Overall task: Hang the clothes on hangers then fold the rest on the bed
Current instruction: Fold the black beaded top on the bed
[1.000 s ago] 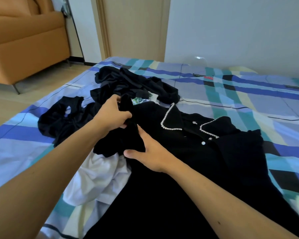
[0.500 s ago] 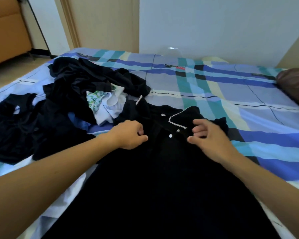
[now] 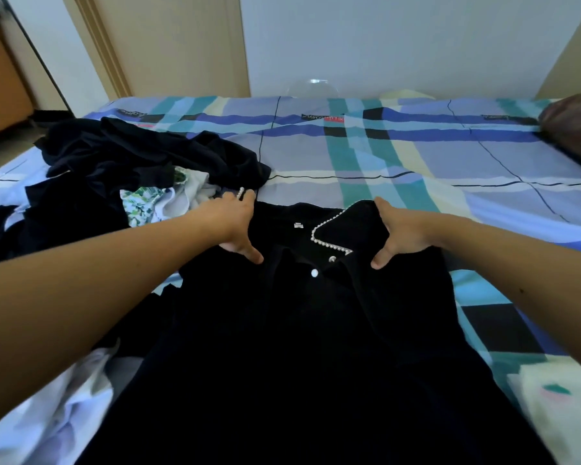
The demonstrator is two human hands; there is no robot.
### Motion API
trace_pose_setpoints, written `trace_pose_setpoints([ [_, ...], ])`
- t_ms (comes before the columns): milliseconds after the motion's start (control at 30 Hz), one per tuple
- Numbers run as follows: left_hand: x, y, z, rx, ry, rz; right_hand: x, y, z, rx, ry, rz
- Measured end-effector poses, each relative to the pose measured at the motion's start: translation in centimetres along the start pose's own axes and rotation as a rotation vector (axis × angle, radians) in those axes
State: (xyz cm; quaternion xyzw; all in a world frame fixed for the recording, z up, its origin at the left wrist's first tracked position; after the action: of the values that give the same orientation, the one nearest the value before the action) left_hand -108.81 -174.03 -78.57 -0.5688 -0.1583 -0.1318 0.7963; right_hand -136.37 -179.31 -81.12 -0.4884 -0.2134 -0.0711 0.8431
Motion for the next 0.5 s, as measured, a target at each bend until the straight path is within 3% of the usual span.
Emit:
trace_pose_setpoints([
  [133, 0.3, 0.0, -1.4, 0.132, -0.064, 0.177, -0.4, -0.1, -0.1, 0.051, 0.114, -0.101],
  [267, 0.4, -2.3, -2.5, -0.005, -0.037, 0.206, -0.8, -1.7, 0.6, 0.047, 0.159, -0.274],
  [333, 1.0, -5.2, -2.9, -0.193, -0.037, 0.152, -0.4, -4.1, 0.6, -0.107, 0.127, -0.317],
  [400, 2.7, -9.2, -2.9, -0.41, -0.091, 0.11, 0.7, -8.1, 0.9, -0.367, 0.059, -0.381],
  [500, 5.9, -14.2, -1.9, -0.596, -0.167, 0.231, 2.5, -13.5, 2.8, -0.665, -0.025, -0.465],
])
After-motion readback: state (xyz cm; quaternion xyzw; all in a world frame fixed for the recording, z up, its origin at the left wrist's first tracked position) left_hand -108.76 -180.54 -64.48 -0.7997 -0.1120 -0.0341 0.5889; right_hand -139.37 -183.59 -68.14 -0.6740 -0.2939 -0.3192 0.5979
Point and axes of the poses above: each hand's wrist, its own z-axis away from the middle knuckle, its own y-axis out of the palm, x = y × z, the point moved 10 cm from there along -z, towards the middle knuckle, and after that the axes turned 14 degrees about -z, right-handed, at the moved point
